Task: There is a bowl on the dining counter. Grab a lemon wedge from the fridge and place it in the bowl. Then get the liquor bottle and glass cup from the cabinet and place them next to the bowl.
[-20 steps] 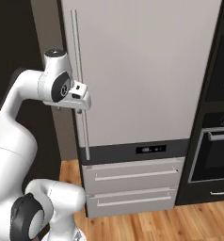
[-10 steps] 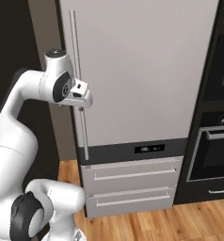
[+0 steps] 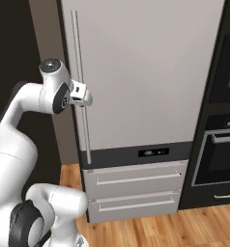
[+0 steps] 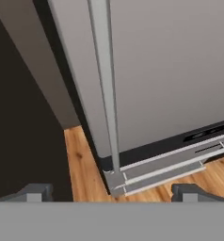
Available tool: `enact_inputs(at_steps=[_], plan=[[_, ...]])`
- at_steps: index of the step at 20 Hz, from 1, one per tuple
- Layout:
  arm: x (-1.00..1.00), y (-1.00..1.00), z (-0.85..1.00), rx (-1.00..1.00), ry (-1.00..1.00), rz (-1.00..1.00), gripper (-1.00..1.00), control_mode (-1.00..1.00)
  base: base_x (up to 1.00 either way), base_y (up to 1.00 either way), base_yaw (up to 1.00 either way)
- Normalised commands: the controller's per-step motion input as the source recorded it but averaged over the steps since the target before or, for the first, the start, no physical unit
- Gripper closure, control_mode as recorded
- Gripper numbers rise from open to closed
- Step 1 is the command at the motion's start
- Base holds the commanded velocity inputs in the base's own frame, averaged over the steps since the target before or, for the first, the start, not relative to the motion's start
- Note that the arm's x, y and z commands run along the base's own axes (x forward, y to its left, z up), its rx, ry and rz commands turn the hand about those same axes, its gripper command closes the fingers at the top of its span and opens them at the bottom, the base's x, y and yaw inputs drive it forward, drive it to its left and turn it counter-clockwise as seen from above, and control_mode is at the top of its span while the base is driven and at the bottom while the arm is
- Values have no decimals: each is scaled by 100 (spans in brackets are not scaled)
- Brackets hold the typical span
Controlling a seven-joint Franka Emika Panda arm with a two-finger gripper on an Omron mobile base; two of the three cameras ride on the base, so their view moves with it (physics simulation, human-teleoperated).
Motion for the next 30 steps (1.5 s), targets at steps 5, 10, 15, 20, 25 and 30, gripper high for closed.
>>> enact_inputs(at_steps=[5, 10, 15, 20, 25, 30], plan=[[63, 0, -5, 2, -7, 0, -100, -100, 0, 0, 0], [73, 0, -1, 1, 0, 0, -100, -100, 0, 0, 0], [70, 1, -6, 0, 0, 0, -100, -100, 0, 0, 0], [66, 6, -12, 1, 0, 0, -100, -100, 0, 0, 0], [62, 9, -17, 2, 0, 0, -100, -100, 0, 0, 0], [53, 6, -17, 4, 0, 0, -100, -100, 0, 0, 0]])
